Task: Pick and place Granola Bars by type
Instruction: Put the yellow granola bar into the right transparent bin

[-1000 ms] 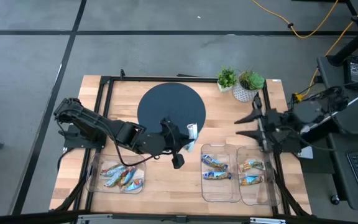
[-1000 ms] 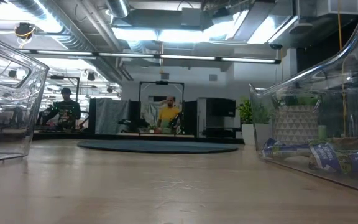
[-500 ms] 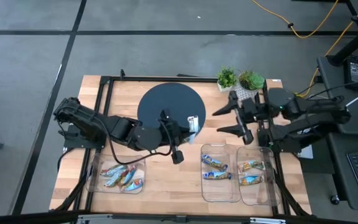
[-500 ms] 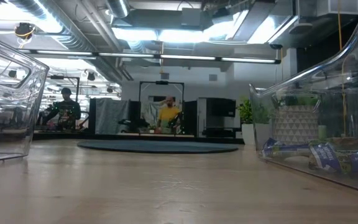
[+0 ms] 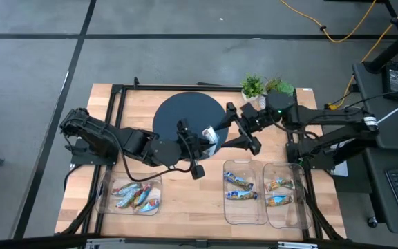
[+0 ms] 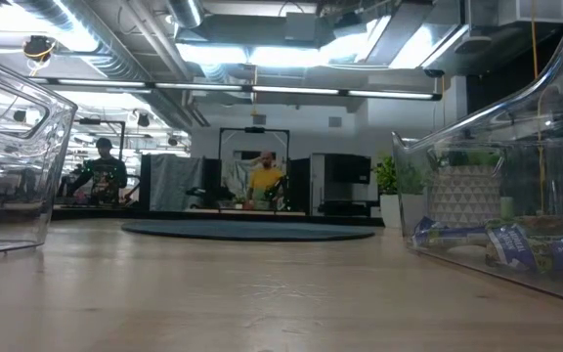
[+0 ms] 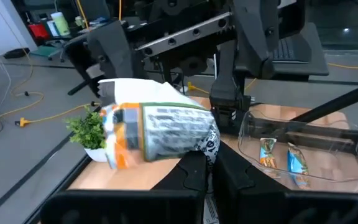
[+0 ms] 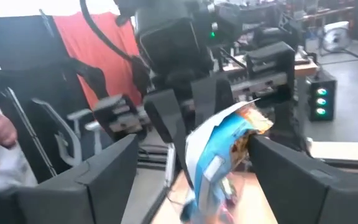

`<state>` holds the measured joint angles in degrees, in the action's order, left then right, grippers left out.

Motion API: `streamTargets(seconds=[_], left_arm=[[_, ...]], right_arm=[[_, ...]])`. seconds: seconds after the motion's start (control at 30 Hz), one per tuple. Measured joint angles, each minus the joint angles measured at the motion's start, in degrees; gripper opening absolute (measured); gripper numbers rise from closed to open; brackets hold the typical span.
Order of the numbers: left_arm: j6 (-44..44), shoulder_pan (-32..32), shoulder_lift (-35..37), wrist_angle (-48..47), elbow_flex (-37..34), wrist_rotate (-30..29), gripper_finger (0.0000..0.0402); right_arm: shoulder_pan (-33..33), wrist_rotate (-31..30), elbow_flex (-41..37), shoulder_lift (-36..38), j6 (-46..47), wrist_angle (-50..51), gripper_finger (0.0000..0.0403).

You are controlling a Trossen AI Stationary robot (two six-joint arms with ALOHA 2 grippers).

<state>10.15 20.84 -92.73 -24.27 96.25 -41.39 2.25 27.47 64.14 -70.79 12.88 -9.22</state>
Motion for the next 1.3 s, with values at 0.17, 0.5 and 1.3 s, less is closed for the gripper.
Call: streamTargets(seconds=[0.17, 0.5, 1.3], left_arm=[[-0.08, -0.01, 0.0, 0.0, 0.0, 0.08, 0.0002], [-0.44, 0.0, 0.0, -0.4, -0.02, 0.69, 0.0002], [0.46, -1.46, -0.04, -3.96, 1.04, 1.86, 0.0002]], right_arm=[[2.21, 2.15, 0.0, -2.19, 1.99, -3.85, 0.0307], [4.66, 5.15, 0.02, -5.2, 3.97, -6.33, 0.0306], [4.67, 11.05, 0.08, -6.03, 6.41, -10.91, 0.0115]])
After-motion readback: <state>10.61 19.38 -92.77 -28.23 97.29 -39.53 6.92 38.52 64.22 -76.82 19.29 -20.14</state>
